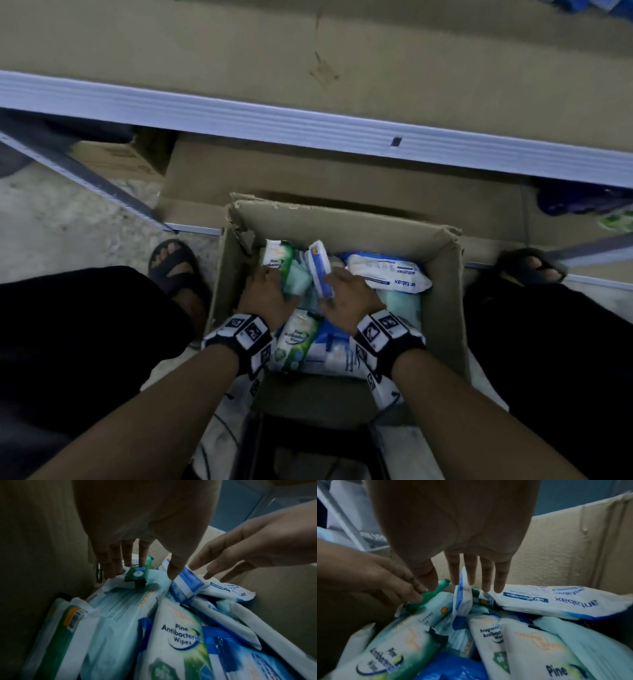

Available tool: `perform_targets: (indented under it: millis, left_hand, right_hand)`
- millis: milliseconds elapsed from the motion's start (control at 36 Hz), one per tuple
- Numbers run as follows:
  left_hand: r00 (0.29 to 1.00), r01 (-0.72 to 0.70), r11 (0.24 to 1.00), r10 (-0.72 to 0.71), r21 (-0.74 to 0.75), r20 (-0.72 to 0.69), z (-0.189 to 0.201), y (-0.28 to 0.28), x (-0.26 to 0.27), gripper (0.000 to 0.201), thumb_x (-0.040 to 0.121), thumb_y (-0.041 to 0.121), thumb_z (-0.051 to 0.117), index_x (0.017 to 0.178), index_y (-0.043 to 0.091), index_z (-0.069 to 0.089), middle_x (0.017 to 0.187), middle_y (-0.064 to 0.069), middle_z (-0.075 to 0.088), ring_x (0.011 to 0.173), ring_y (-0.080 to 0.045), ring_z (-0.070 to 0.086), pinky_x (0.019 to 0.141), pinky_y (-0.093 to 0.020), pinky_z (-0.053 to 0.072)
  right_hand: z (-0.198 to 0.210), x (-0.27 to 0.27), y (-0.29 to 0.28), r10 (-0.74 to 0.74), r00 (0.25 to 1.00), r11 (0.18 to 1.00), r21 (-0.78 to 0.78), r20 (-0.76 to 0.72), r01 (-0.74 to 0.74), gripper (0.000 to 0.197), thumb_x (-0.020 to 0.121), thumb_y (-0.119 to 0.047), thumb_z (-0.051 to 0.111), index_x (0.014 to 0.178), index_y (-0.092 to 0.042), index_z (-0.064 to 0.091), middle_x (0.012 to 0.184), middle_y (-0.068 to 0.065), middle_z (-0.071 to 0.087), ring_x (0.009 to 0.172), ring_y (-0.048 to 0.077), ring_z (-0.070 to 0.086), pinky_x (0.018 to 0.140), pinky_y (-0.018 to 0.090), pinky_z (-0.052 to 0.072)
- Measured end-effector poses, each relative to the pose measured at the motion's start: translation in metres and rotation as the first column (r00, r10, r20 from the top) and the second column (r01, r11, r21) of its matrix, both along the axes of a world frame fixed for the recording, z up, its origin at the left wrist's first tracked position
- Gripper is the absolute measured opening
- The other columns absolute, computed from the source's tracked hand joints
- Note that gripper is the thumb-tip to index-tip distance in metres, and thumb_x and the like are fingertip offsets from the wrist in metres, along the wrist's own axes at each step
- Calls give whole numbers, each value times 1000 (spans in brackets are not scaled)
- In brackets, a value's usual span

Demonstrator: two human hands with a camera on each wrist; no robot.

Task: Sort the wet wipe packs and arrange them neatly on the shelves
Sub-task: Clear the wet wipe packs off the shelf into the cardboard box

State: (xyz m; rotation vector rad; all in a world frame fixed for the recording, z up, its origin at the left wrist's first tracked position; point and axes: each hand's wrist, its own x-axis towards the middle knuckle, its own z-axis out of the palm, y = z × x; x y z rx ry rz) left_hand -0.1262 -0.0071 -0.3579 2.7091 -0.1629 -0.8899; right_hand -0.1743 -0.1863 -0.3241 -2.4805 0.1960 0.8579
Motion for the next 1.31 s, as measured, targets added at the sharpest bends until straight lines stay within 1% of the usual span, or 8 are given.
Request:
perform_targets:
  millis: [167, 333, 750, 944, 1028, 1083, 1194, 1305]
  left_hand:
    - [998, 45, 998, -43, -36, 52, -15, 7, 9, 64, 84, 42, 67, 138, 14, 49, 146, -8, 42, 125, -34, 45, 101, -37, 41]
    - [984, 171, 985, -169, 34, -47, -19, 12, 14, 84, 83, 52, 61, 153, 18, 29, 160, -7, 23, 142, -32, 28, 116, -37, 26]
    - [968, 250, 968, -250, -26, -8, 67, -12, 7, 61, 90, 44, 61, 141, 14, 45, 143, -9, 48, 128, -30, 47, 100, -37, 45]
    - [917, 380, 925, -372, -31, 146, 142, -33, 1, 46, 89, 41, 58, 130, 20, 54, 126, -6, 61, 115, -30, 57, 90, -39, 51]
    - [886, 426, 904, -407, -42, 222, 178, -43, 0, 35, 90, 42, 56, 118, 21, 58, 115, -5, 63, 107, -28, 60, 80, -32, 49]
    - [853, 470, 882, -443, -37, 276, 203, -51, 0, 36, 92, 40, 57, 123, 21, 57, 112, -5, 66, 104, -26, 61, 75, -30, 45]
    - [778, 539, 842, -483, -30, 403, 250, -67, 1, 38, 91, 39, 57, 127, 26, 54, 114, -4, 66, 105, -26, 61, 81, -33, 47]
    - [661, 611, 791, -496, -20, 563, 290, -89, 9, 33, 91, 40, 55, 123, 32, 56, 114, 5, 66, 105, -21, 61, 81, -33, 48]
  right_hand:
    - [-22, 8, 1, 233, 966, 962, -120, -108, -245, 62, 96, -42, 47, 153, -25, 26, 165, 3, -3, 146, 32, 18, 112, 48, 32]
    - [-23, 7, -3, 253, 953, 955, -114, -167, -274, 72, 96, -37, 51, 156, -28, 13, 164, 0, -13, 150, 31, 6, 115, 52, 25]
    - [59, -21, -20, 84, 996, 991, -106, 19, -81, 50, 92, -32, 50, 140, -18, 45, 139, 8, 48, 126, 36, 44, 99, 45, 44]
    - [122, -32, -48, 29, 985, 993, -116, 169, -10, 47, 95, -34, 52, 138, -15, 49, 135, 9, 55, 122, 32, 53, 93, 43, 49]
    - [157, -35, -63, -4, 977, 993, -111, 214, 28, 52, 97, -37, 51, 145, -19, 42, 136, 7, 56, 121, 27, 54, 95, 37, 49]
    - [181, -36, -72, -18, 964, 991, -123, 267, 53, 50, 97, -38, 51, 144, -22, 43, 113, 7, 66, 106, 27, 61, 89, 37, 51]
    - [228, -36, -93, -43, 919, 986, -133, 392, 103, 48, 91, -36, 56, 138, -28, 50, 130, 2, 62, 117, 25, 58, 97, 35, 48]
    - [275, -34, -120, -104, 848, 983, -75, 519, 167, 37, 90, -35, 62, 126, -27, 58, 115, -6, 67, 109, 15, 61, 93, 32, 49]
